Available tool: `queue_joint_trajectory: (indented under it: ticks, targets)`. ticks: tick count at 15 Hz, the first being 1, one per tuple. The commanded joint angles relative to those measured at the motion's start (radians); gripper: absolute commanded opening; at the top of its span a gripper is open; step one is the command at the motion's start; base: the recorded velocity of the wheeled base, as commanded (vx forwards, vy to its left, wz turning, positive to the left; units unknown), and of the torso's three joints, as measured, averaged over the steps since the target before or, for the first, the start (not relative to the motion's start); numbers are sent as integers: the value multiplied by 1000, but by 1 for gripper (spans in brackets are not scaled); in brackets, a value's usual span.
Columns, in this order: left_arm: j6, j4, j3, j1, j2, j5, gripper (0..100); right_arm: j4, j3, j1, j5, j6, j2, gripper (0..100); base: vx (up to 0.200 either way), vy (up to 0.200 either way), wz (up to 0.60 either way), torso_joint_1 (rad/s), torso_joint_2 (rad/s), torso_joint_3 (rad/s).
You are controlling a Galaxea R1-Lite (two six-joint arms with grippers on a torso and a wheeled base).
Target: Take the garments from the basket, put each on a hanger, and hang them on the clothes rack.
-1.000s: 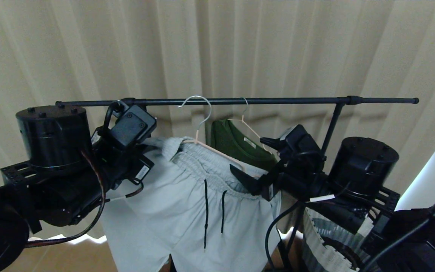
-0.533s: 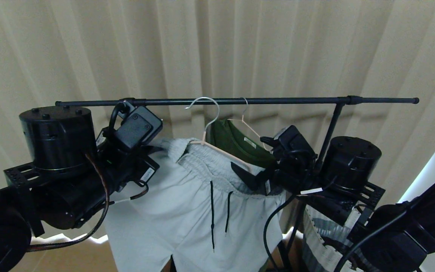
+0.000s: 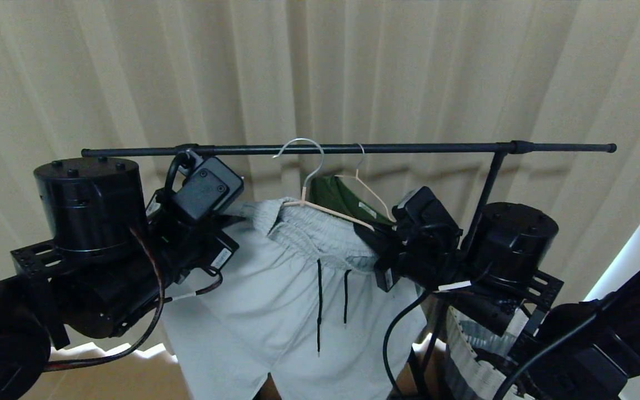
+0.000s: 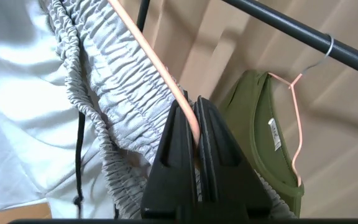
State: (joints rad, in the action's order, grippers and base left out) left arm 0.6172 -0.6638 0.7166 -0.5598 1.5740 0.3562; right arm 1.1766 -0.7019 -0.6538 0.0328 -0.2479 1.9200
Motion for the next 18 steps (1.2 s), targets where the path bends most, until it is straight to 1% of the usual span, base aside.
queue_joint_trajectory:
  ticks: [1,5,6,9,10,12,14,15,17,18]
  targets:
    - [1,0,1,0,6,1,0,0,-1,-4,1,-1,-3,0,0,0,0,0,0,0]
    - [-1,0,0,0,4,-2,0,2,1,-4,1,-1,-4,0,0,0,0,0,0,0]
    - [-1,0,0,0,3,-2,100,2,2,-4,1,1,-6,0,0,0,0,0,0,0]
    - [-56,0,-19,-26,-16,-6,100,0,9,2,-5,1,-39,0,0,0,0,0,0,0]
    - [-67,0,-45,-28,-42,-39,100,0,13,10,-11,1,-53,0,0,0,0,0,0,0]
    - [-70,1,-94,-20,-108,-131,100,0,30,40,-24,2,-76,0,0,0,0,0,0,0]
    - [-80,1,-134,18,-154,-140,100,2,67,68,-24,4,-108,0,0,0,0,0,0,0]
    - [-99,0,-158,43,-174,-143,100,2,87,82,-22,4,-131,0,0,0,0,0,0,0]
    - [-149,1,-189,52,-195,-163,100,0,94,91,-22,6,-165,0,0,0,0,0,0,0]
    - [-156,1,-197,52,-200,-164,100,0,94,91,-22,7,-171,0,0,0,0,0,0,0]
